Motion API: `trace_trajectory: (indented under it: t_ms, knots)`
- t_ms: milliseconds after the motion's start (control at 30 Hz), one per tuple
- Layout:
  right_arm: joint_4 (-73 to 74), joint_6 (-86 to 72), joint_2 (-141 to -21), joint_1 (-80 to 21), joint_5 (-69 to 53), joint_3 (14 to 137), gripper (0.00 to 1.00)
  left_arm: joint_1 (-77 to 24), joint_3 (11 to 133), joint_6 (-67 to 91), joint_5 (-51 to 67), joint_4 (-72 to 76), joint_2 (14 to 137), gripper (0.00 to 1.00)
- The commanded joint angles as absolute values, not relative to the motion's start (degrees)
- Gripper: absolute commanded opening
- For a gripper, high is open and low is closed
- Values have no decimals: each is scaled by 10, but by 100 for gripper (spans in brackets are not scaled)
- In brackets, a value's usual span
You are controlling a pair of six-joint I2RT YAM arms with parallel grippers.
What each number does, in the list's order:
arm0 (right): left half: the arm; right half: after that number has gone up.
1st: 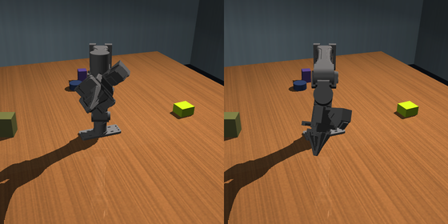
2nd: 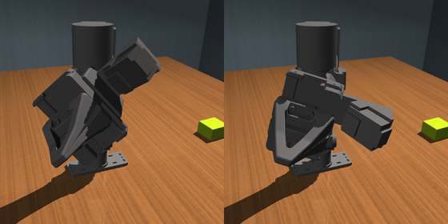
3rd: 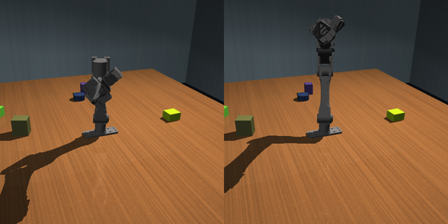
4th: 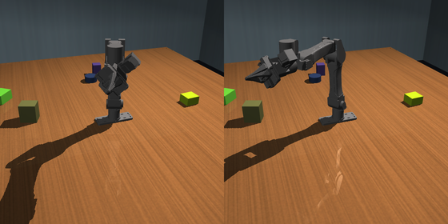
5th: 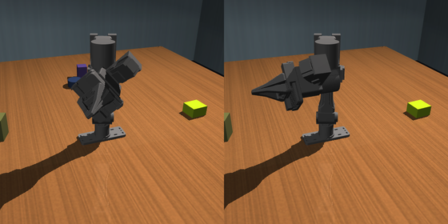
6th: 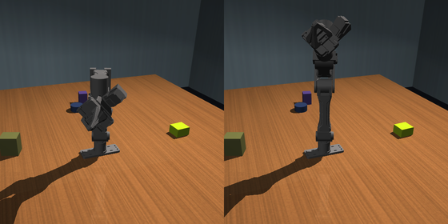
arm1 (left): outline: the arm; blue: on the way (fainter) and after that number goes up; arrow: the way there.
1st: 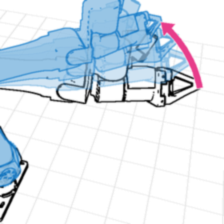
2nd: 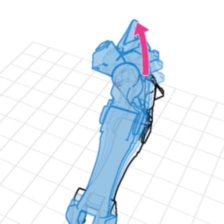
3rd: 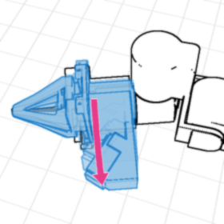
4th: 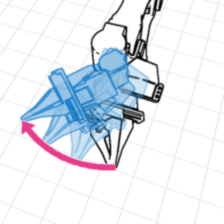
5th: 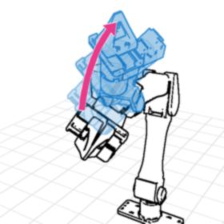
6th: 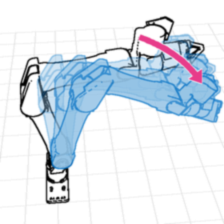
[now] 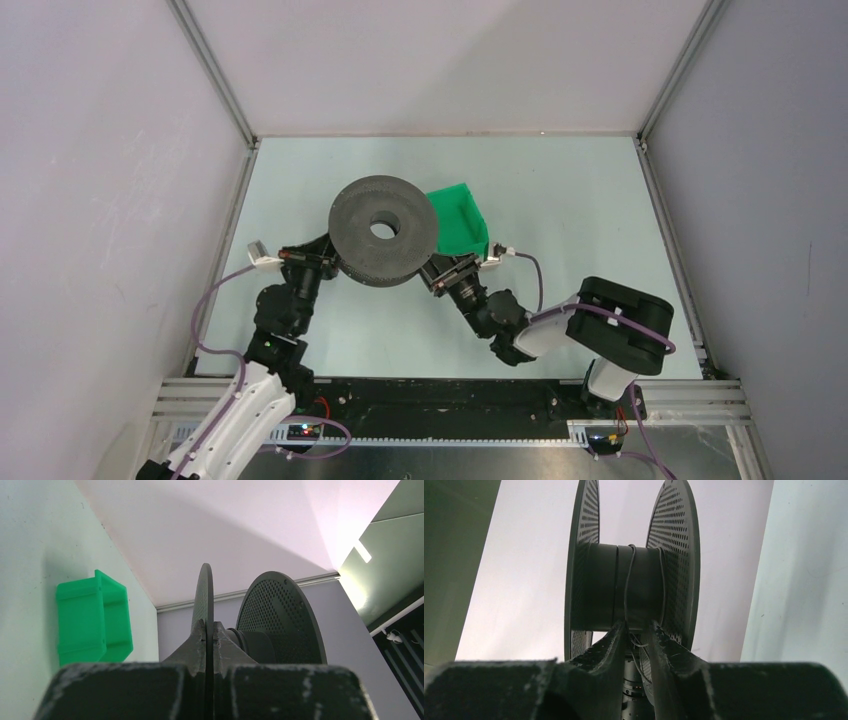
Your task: Wrap the cables
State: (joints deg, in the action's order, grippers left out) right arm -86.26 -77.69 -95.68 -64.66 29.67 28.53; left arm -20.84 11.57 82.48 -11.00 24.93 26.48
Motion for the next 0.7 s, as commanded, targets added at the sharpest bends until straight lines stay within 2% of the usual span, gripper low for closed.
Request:
trace_trajectory:
  t_ms: [0, 433, 667]
  knots:
    - [-851, -745, -941, -642, 312, 267, 28, -214, 131, 875, -93, 347, 242, 0]
    - [-839, -692, -858, -634, 304, 221, 31, -214, 134, 860, -89, 347, 243, 0]
    - [-770, -665, -770, -644, 335, 188, 31, -214, 140, 844, -87, 347, 243, 0]
